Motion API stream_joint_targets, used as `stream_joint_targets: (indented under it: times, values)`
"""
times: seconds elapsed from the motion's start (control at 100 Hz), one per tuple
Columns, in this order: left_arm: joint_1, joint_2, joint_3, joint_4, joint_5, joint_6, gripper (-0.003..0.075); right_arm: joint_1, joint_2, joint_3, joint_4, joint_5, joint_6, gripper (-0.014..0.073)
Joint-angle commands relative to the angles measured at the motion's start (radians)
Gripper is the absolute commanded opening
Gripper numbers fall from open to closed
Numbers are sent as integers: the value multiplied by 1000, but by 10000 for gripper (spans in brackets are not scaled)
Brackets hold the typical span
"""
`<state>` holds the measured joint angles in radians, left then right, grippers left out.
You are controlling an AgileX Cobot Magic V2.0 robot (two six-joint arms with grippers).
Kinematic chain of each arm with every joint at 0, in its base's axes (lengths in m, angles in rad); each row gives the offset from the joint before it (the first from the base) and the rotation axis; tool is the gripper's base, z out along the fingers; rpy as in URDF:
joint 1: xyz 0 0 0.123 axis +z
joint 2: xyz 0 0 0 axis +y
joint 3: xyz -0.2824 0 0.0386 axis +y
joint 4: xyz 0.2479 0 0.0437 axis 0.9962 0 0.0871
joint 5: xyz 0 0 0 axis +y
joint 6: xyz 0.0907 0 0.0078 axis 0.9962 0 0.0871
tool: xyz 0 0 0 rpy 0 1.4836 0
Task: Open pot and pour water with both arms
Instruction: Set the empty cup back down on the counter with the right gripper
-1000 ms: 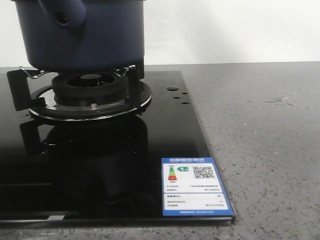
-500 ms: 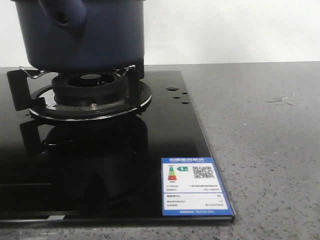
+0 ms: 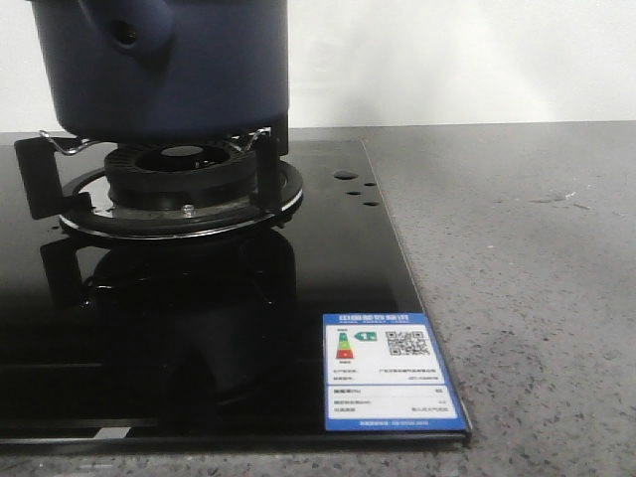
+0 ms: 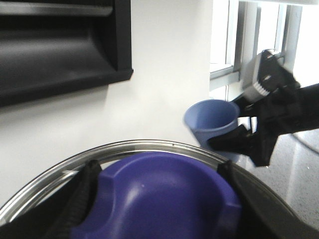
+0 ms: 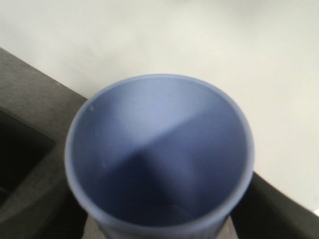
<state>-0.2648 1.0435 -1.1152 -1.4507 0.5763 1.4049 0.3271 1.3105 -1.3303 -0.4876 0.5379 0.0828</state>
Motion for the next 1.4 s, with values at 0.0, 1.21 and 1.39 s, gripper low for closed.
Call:
stream_joint_targets:
  times: [0.0, 1.21, 1.39]
  values:
    - [-22, 13, -31, -68, -18, -1, 250, -99, -97, 96, 88, -161, 4, 298]
    - [-27, 97, -31, -66, 53, 25, 250, -235, -289, 851, 293, -934, 4, 646]
    - [-27, 128, -31, -66, 53, 25, 250, -235, -418, 847, 293, -943, 4, 646]
